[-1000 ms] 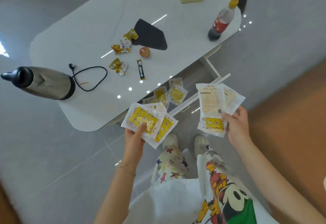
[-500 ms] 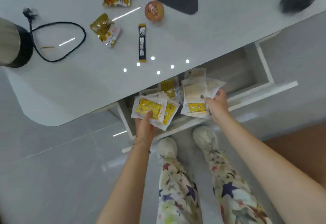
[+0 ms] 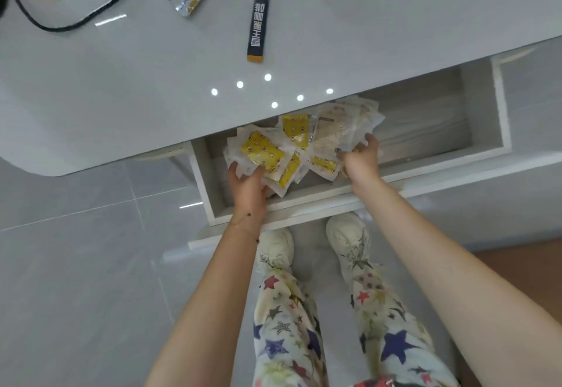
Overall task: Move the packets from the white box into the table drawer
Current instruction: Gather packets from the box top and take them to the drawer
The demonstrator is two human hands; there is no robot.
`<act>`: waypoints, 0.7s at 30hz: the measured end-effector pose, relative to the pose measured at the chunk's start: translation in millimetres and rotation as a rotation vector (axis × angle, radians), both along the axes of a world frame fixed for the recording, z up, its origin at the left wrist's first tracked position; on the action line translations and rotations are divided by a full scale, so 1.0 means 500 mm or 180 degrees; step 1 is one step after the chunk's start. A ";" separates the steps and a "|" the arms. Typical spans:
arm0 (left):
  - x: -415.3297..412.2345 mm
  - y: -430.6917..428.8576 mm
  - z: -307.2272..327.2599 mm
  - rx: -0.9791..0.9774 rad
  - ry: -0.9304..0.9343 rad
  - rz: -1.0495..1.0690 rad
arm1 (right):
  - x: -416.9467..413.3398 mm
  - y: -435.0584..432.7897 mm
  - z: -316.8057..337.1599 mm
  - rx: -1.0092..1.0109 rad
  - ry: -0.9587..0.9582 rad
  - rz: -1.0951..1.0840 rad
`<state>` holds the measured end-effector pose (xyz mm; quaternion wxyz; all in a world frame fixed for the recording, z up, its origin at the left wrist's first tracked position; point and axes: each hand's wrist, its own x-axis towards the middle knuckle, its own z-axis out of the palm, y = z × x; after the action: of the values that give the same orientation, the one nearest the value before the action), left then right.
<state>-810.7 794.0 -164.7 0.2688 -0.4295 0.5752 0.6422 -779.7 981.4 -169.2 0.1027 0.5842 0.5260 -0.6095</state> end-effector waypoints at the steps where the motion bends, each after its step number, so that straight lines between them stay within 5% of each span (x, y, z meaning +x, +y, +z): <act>1: 0.001 -0.003 0.021 -0.0108 0.0003 -0.0046 | 0.002 -0.002 0.027 0.0121 -0.0029 0.0139; 15: 0.045 -0.057 0.554 -0.2179 0.1391 -0.2810 | 0.018 0.036 0.573 0.2219 0.0186 0.3888; 21: 0.101 -0.116 0.744 -0.2803 0.1387 -0.2956 | 0.053 0.043 0.766 0.2573 0.0121 0.4550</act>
<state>-759.9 736.1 207.4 0.1947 -0.0679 0.9492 0.2377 -753.3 1002.7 213.8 0.2388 0.0896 0.9518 -0.1702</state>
